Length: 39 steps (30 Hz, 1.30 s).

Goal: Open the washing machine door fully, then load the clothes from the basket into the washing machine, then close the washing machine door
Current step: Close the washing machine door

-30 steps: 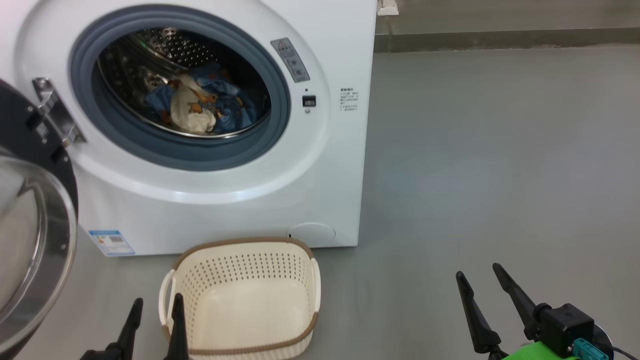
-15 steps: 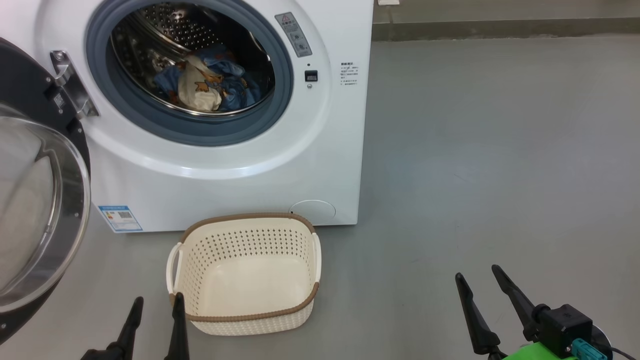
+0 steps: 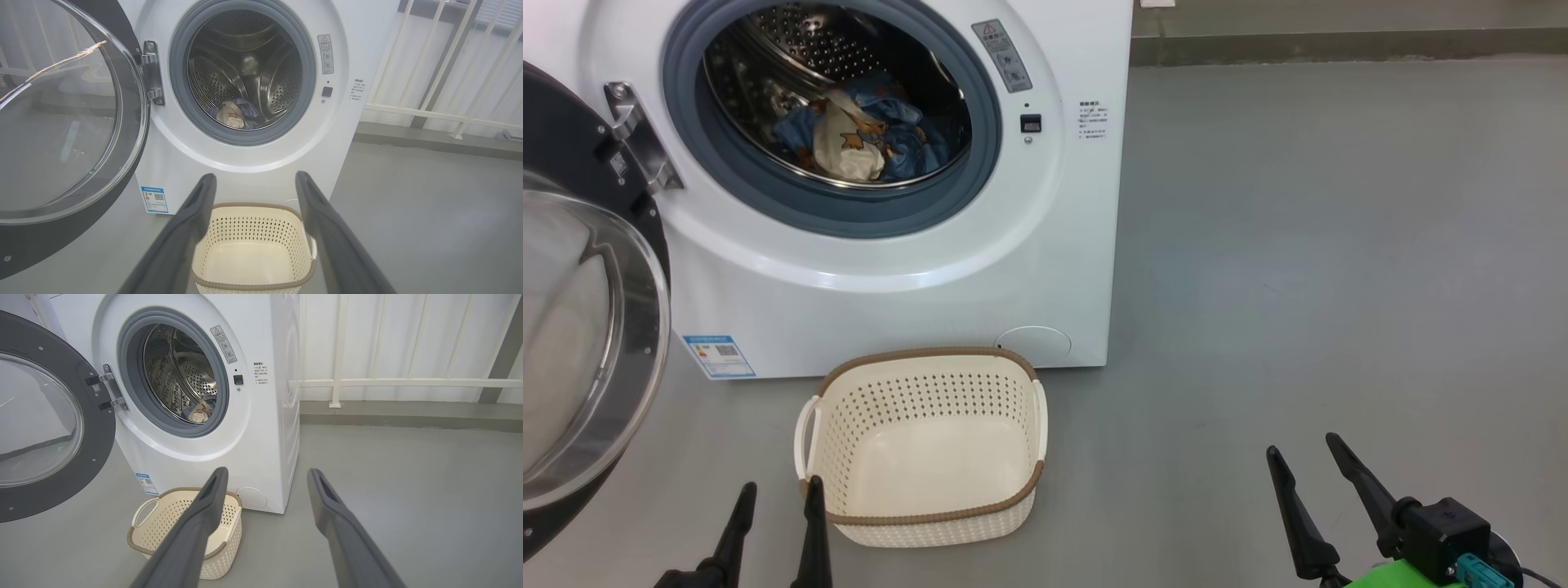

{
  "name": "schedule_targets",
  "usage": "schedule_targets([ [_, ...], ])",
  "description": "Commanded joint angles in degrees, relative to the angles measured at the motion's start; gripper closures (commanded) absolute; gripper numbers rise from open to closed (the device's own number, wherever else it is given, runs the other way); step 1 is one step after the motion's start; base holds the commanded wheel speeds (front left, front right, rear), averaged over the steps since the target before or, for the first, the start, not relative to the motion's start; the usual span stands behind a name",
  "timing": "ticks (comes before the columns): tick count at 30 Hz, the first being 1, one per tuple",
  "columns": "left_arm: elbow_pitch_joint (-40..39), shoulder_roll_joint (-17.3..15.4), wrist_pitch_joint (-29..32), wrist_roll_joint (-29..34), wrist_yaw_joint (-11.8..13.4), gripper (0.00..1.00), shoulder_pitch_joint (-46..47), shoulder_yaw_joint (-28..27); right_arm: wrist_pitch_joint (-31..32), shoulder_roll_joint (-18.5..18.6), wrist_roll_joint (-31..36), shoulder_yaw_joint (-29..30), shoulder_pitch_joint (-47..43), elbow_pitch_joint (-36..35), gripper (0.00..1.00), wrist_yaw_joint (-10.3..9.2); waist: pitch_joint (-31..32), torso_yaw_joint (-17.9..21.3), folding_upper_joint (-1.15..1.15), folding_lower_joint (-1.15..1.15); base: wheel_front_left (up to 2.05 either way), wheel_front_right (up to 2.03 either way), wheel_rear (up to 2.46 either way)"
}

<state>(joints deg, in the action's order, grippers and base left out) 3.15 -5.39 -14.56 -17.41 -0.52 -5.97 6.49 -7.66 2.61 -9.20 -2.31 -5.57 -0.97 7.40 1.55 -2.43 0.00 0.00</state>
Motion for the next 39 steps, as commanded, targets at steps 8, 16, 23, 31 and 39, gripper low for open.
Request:
schedule_targets([
  [8, -1.34, -0.74, -0.44, 1.25, 0.38, 0.0, 1.02, -1.7, -0.38, 0.27, 0.05, -1.4, 2.26, -1.25, 0.0, 0.09, 0.01, -0.05, 0.0, 0.0, 0.0, 0.0, 0.0],
  [16, -1.21, -0.64, -0.44, 1.22, 0.46, 0.0, 0.95, -1.53, -0.54, 0.27, 0.1, -1.35, 2.26, -1.21, 0.0, 0.09, 0.15, -0.05, 0.0, 0.0, 0.0, 0.0, 0.0],
  [23, -1.17, -0.6, -0.44, 1.15, 0.5, 0.0, 0.82, -1.35, -0.42, 0.27, 0.19, -1.35, 2.2, -1.3, 0.0, 0.09, 0.2, -0.11, 0.0, 0.0, 0.0, 0.0, 0.0],
  [31, -0.85, -0.73, -0.44, 1.13, 0.61, 0.0, 1.21, -0.99, -0.41, 0.27, 0.12, -2.02, 2.05, -1.47, 0.0, 0.09, -0.22, -2.2, 0.0, 0.0, 0.0, 0.0, 0.0],
  [39, -1.46, -0.77, -0.37, 1.38, 1.28, 0.0, 0.86, -0.61, -0.54, 0.27, -0.41, -3.26, 2.22, -1.44, 0.0, 0.09, -1.04, -7.34, 0.0, 0.0, 0.0, 0.0, 0.0],
])
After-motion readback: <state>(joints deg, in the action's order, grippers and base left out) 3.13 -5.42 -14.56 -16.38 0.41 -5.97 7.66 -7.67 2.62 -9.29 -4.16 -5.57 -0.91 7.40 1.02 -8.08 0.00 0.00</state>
